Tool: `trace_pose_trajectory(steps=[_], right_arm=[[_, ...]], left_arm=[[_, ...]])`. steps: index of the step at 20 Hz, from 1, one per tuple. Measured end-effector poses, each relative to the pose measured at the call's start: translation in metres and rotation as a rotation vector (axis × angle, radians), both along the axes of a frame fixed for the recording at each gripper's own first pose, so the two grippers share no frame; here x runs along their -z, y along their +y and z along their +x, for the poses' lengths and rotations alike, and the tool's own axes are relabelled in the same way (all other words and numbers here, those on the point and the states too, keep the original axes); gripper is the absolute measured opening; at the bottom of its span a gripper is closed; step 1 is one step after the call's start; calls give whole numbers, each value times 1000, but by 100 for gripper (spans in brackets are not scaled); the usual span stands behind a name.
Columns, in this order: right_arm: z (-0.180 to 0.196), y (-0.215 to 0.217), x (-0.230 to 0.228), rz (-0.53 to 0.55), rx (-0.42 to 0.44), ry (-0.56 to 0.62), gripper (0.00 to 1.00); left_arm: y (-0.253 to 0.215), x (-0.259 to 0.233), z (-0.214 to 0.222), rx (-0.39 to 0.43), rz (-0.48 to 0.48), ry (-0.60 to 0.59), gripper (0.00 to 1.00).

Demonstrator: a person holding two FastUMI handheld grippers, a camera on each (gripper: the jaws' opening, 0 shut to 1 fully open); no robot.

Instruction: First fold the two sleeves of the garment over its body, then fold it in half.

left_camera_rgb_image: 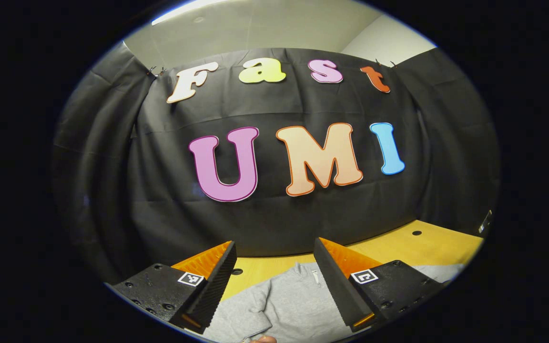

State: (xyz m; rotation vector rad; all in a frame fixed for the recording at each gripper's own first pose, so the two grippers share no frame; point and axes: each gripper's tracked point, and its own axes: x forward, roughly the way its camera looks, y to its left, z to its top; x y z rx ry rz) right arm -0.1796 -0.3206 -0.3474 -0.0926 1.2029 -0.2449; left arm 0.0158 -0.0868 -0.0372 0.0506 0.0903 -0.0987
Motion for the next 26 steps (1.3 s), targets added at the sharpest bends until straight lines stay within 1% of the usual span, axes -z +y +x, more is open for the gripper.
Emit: trace_pose_trajectory(steps=[1, 2, 3, 4, 5, 7, 9, 10, 11, 13, 14, 17, 22, 23, 26], right_arm=[[0, -3, 0, -6, 2, -4, 17], [4, -6, 0, -18, 27, -21, 5], [6, -9, -6, -29, 58, -50, 6], [10, -8, -10, -12, 90, -75, 3], [12, -7, -12, 5, 120, -91, 3], [20, -10, -20, 13, 146, -117, 3], [36, -7, -31, 38, 176, -161, 3], [45, -4, -35, 58, 193, -181, 2], [53, -2, -41, 74, 206, -207, 3], [70, 5, -52, 102, 222, -238, 3], [79, 8, -57, 110, 222, -254, 3], [111, 20, -73, 120, 206, -313, 3], [162, 60, -92, 163, 139, -379, 3], [171, 68, -94, 161, 116, -386, 3], [194, 99, -99, 183, 51, -400, 3]], left_arm=[[1, -2, 0, -2, 1, -2, 100], [2, 0, 0, -3, 4, -3, 100], [3, 0, 1, -7, 8, -3, 100], [5, -2, 1, -9, 11, -4, 95], [4, -2, 2, -9, 14, -5, 100], [5, -4, 2, -9, 18, -10, 100], [7, -3, 2, -14, 16, -11, 100], [8, -4, 3, -14, 13, -11, 95], [9, -3, 3, -16, 13, -10, 95], [16, -3, 2, -27, 12, -13, 95], [20, -4, 2, -35, 11, -14, 100], [36, -2, 1, -65, 11, -9, 100], [68, -1, -6, -135, 18, -11, 100], [75, 0, -9, -148, 18, -10, 96], [96, 3, -16, -197, 25, 0, 95]])
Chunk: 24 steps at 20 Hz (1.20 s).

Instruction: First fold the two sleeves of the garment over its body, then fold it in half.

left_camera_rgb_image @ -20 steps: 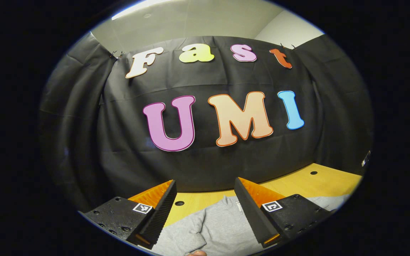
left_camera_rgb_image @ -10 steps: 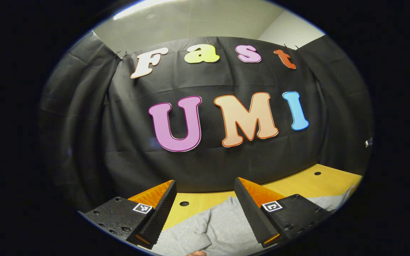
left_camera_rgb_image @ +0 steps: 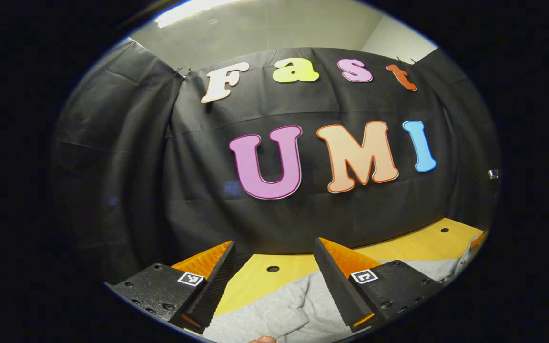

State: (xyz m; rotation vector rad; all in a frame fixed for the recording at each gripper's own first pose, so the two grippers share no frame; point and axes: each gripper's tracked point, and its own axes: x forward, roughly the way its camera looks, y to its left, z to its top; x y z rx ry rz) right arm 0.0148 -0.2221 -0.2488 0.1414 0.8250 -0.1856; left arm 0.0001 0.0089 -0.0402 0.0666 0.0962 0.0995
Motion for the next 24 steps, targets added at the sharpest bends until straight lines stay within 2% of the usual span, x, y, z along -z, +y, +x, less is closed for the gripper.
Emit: trace_pose_trajectory(steps=[5, 7, 8, 11, 12, 13, 14, 15, 16, 17, 19, 20, 21, 22, 24], right_arm=[[36, 51, -5, 1, -88, -38, 3], [50, 74, -8, 2, -129, -52, 3], [57, 86, -9, 11, -148, -54, 2], [76, 121, -11, 37, -191, -69, 3], [82, 131, -11, 39, -208, -73, 2], [87, 141, -12, 40, -225, -77, 2], [92, 151, -14, 44, -241, -83, 3], [96, 161, -15, 46, -254, -89, 2], [101, 170, -15, 50, -266, -91, 2], [104, 179, -15, 53, -277, -93, 2], [109, 196, -14, 57, -300, -97, 2], [112, 203, -14, 57, -312, -96, 3], [114, 209, -13, 58, -321, -99, 2], [117, 217, -15, 65, -328, -102, 2], [125, 240, -16, 84, -342, -110, 2]], left_arm=[[28, 1, -13, -64, 12, 7, 95], [41, 1, -20, -91, 19, 8, 100], [47, 1, -23, -105, 21, 9, 95], [71, 3, -34, -154, 27, 16, 96], [79, 4, -39, -171, 29, 18, 99], [88, 4, -44, -187, 31, 21, 99], [94, 4, -49, -200, 33, 22, 95], [99, 4, -49, -214, 35, 23, 95], [106, 3, -53, -226, 37, 25, 100], [112, 5, -57, -236, 38, 28, 96], [122, 6, -65, -254, 44, 32, 96], [126, 6, -68, -261, 46, 33, 100], [130, 7, -70, -268, 47, 36, 95], [135, 7, -71, -277, 47, 37, 100], [144, 8, -78, -294, 43, 40, 100]])
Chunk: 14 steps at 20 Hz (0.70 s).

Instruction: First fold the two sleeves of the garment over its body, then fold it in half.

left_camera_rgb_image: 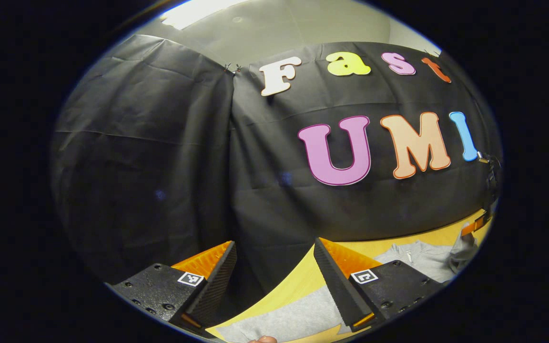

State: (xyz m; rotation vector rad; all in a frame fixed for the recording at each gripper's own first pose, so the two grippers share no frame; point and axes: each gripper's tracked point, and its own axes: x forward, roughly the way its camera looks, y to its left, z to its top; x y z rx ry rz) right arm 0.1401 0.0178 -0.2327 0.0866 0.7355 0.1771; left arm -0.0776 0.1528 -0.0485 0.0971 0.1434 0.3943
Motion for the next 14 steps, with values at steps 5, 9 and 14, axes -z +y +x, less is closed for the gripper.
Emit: trace_pose_trajectory(steps=[5, 9, 14], right_arm=[[14, 55, 7, 0, -77, 3, 2], [17, 95, 24, 5, -124, 36, 3], [21, 144, 58, -1, -189, 89, 3]], left_arm=[[24, 4, -16, -36, 3, 8, 95], [52, 5, -33, -86, 17, 15, 99], [82, 10, -54, -142, 26, 36, 95]])
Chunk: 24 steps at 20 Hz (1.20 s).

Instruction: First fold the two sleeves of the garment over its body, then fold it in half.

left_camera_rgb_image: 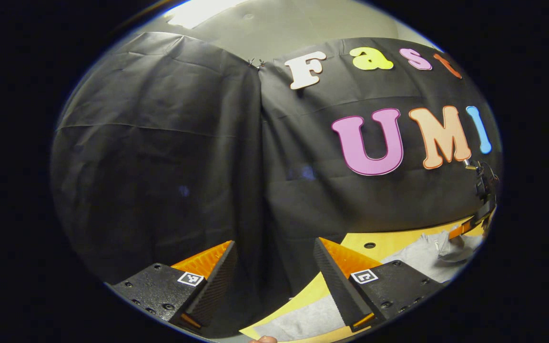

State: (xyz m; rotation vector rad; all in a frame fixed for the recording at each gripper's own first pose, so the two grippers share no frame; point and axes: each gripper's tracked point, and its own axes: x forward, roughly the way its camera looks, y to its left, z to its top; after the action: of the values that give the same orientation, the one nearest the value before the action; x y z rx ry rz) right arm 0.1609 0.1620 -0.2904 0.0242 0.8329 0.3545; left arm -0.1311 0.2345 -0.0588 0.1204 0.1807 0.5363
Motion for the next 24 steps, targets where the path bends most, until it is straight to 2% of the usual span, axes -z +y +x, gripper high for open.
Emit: trace_pose_trajectory(steps=[5, 7, 8, 9, 10, 12, 13, 14, 15, 19, 20, 24], right_arm=[[-8, 42, 42, -42, -59, 85, 3], [-12, 56, 47, -23, -63, 110, 4], [-9, 65, 49, -2, -57, 109, 12], [-8, 72, 43, 33, -56, 94, 15], [-3, 79, 33, 63, -54, 64, 43], [3, 81, 13, 94, -51, 0, 97], [4, 79, 9, 90, -46, -20, 100], [4, 75, 3, 83, -45, -38, 94], [4, 72, -3, 76, -43, -57, 98], [-1, 57, -22, 59, -37, -105, 98], [-4, 53, -26, 56, -35, -111, 98], [-13, 36, -35, 31, -33, -131, 98]], left_arm=[[18, 10, -11, -27, 3, 20, 96], [25, 16, -14, -32, -3, 28, 95], [27, 18, -15, -31, -12, 28, 95], [28, 23, -15, -30, -21, 30, 95], [29, 30, -16, -31, -29, 39, 100], [31, 44, -15, -29, -41, 60, 100], [31, 52, -15, -25, -50, 72, 96], [30, 63, -15, -20, -59, 89, 96], [27, 73, -14, -12, -73, 107, 96], [15, 120, -16, 23, -119, 189, 96], [13, 131, -17, 29, -133, 212, 100], [6, 170, -20, 52, -172, 281, 96]])
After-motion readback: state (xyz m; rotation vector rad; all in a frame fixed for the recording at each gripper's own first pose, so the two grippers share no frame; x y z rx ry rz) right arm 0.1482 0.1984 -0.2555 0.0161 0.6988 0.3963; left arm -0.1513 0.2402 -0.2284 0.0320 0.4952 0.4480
